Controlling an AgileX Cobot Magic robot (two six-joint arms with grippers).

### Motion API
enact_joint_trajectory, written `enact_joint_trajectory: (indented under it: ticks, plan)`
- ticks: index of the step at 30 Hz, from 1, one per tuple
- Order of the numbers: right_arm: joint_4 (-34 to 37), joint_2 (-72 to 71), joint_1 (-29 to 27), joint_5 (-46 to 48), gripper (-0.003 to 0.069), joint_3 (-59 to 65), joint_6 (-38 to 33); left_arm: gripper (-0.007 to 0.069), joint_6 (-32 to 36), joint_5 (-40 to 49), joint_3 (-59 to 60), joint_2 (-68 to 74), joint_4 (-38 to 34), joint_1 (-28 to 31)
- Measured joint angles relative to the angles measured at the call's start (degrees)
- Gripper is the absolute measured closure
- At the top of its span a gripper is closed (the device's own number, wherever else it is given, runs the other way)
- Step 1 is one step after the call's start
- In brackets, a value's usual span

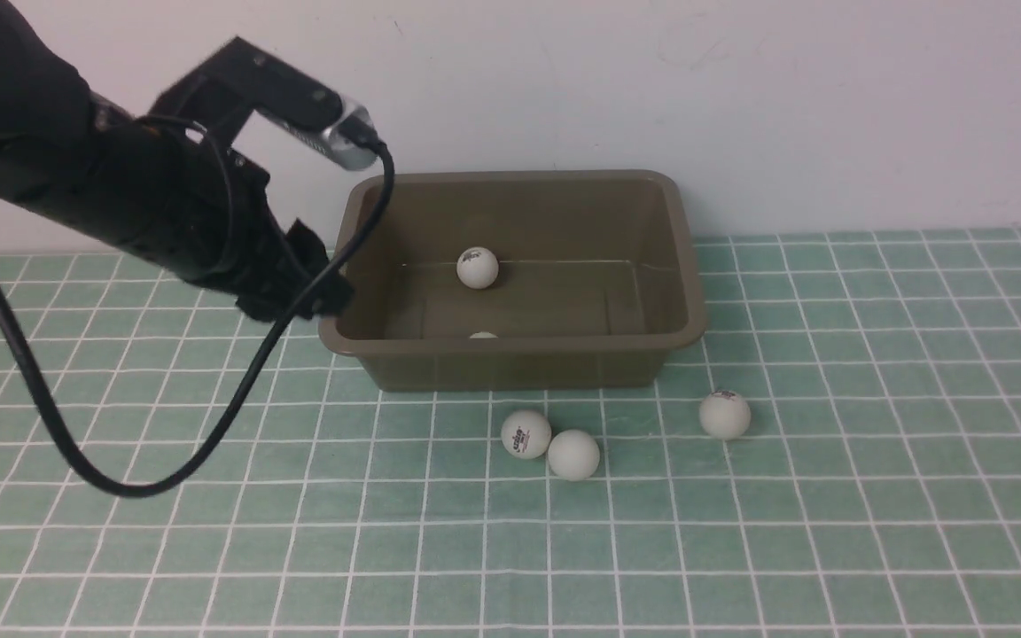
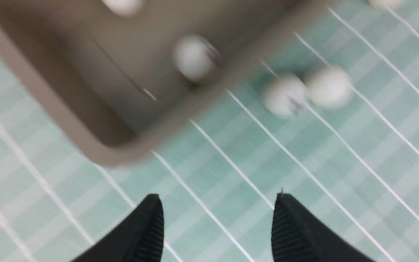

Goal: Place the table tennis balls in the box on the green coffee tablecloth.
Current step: 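Reach for and grasp a ping pong ball on the table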

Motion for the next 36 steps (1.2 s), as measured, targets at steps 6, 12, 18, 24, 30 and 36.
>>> enact_joint_trajectory:
  ticks: [6, 12, 18, 24, 30, 36]
  plan:
    - [0.04, 1.11, 0.0, -1.72, 0.0198, 0.0, -0.87, 0.0262, -1.78, 7.21, 0.0, 0.0, 1.83, -0.67]
    - [0.41, 10.2, 0.0, 2.5, 0.0198, 0.0, -3.99, 0.0262, -2.73, 6.7, 0.0, -1.31, 2.78, -0.67]
    - [4.41, 23.49, 0.0, 4.14, 0.0198, -3.27, -8.31, 0.0262, -2.78, 2.24, 0.0, -6.55, 2.95, -0.67]
    - [4.94, 37.31, 0.0, 5.18, 0.0198, -13.08, -8.59, 0.0262, -2.78, -0.51, 0.0, -12.63, 3.06, -0.67]
    - [5.14, 50.97, 0.0, 5.88, 0.0198, -20.34, -8.59, 0.0262, -2.78, -0.51, 0.0, -15.83, 3.12, -0.67]
    - [5.16, 60.27, 0.11, 6.4, 0.0198, -24.21, -8.59, 0.0262, -2.74, -0.2, 0.0, -17.24, 3.17, -0.67]
